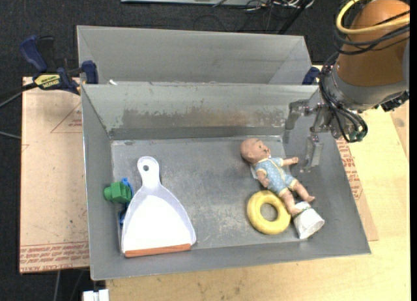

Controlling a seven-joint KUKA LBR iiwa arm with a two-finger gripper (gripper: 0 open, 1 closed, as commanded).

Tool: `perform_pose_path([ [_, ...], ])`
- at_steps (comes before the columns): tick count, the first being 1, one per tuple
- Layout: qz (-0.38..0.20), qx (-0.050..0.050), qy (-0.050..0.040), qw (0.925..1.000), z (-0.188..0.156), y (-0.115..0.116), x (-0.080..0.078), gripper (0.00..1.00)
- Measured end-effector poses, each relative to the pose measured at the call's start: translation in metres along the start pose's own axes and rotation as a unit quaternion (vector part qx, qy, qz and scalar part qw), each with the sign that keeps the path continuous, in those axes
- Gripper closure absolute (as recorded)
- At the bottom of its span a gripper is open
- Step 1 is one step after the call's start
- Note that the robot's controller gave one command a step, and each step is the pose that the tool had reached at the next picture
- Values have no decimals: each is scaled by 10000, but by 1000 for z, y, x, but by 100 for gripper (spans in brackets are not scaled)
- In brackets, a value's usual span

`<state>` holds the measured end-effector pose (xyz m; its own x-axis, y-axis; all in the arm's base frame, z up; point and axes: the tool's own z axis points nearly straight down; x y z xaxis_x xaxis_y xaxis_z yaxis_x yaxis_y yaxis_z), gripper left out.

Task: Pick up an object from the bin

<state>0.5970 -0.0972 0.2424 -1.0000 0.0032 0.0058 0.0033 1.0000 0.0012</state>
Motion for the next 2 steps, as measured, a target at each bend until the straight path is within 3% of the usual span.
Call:
perform_pose_path([
  [1,-17,7,-39,10000,-5,1,-1,100],
  [2,-20,8,-39,10000,-5,1,-1,100],
])
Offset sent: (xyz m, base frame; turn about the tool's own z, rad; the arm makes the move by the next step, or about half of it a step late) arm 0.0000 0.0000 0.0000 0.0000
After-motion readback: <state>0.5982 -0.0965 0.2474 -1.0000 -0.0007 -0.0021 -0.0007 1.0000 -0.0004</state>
